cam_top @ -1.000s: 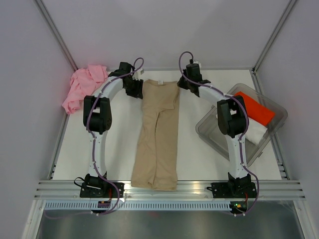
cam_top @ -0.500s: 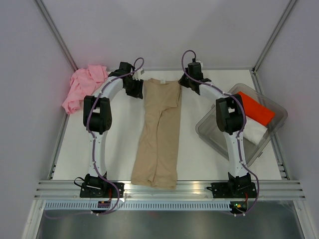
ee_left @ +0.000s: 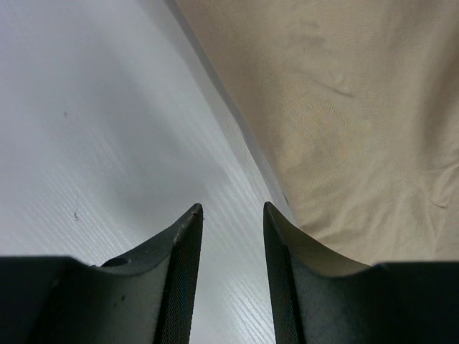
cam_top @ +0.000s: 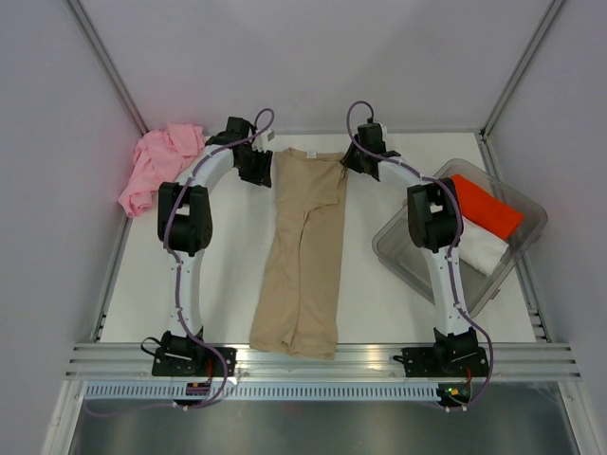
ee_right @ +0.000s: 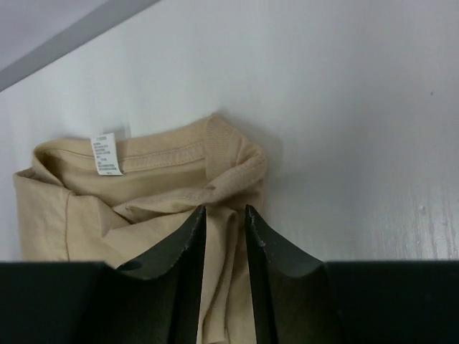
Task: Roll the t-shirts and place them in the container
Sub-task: Fold the tshirt
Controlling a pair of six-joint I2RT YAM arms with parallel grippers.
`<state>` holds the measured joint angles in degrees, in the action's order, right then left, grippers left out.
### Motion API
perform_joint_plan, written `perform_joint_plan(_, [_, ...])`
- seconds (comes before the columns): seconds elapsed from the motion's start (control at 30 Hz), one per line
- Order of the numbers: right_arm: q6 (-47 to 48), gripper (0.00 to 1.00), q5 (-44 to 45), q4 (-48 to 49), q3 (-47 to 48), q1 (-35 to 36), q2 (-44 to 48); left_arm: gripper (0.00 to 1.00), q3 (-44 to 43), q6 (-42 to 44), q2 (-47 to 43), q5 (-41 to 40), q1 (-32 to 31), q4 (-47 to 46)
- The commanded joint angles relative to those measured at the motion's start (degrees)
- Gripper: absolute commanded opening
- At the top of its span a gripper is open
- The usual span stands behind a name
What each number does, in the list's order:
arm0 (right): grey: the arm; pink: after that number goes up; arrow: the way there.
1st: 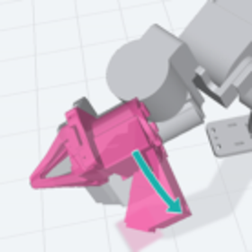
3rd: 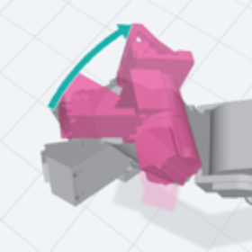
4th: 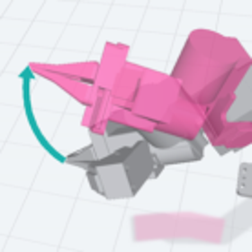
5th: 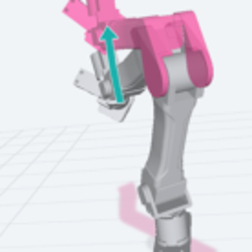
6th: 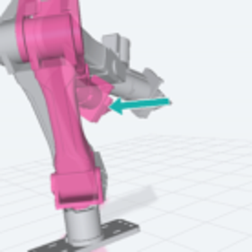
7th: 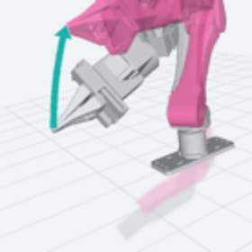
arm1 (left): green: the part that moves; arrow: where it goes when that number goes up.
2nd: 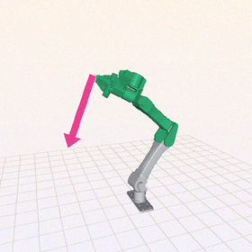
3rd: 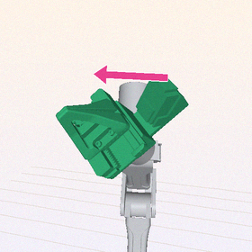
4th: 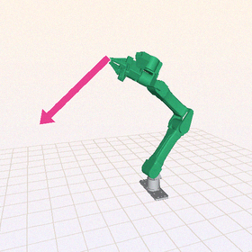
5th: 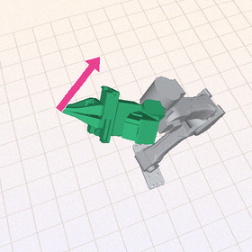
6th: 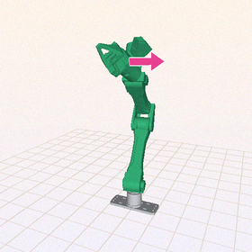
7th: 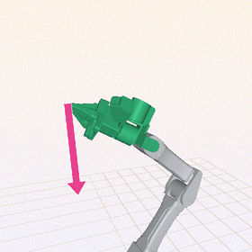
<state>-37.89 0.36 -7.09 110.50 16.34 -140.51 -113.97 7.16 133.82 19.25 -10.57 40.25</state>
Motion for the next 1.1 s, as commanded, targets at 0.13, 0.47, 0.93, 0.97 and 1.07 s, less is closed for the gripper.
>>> perform_joint_plan(0.13, [5.19,0.39,2.53,-1.97,2.30,-0.17,5.39,0.45,1.38,1.72,-4.44,0.09,0.37,-0.08])
perform_joint_plan(0.47, [4.40,0.41,0.62,10.34,-24.44,2.81,21.15,0.45,4.28,1.10,-8.13,2.55,0.11,-0.08])
perform_joint_plan(0.93, [2.03,0.42,-3.88,9.82,-27.44,5.81,17.02,0.45,16.41,4.00,-13.58,0.71,-5.34,-0.79])
perform_joint_plan(0.97, [2.03,0.43,-3.44,9.64,-27.70,5.81,16.93,0.45,16.68,3.83,-13.58,0.71,-5.51,-0.87])
perform_joint_plan(1.07, [2.03,0.43,-3.17,9.29,-28.49,5.90,17.20,0.46,16.68,3.57,-13.76,0.88,-5.87,-1.05])
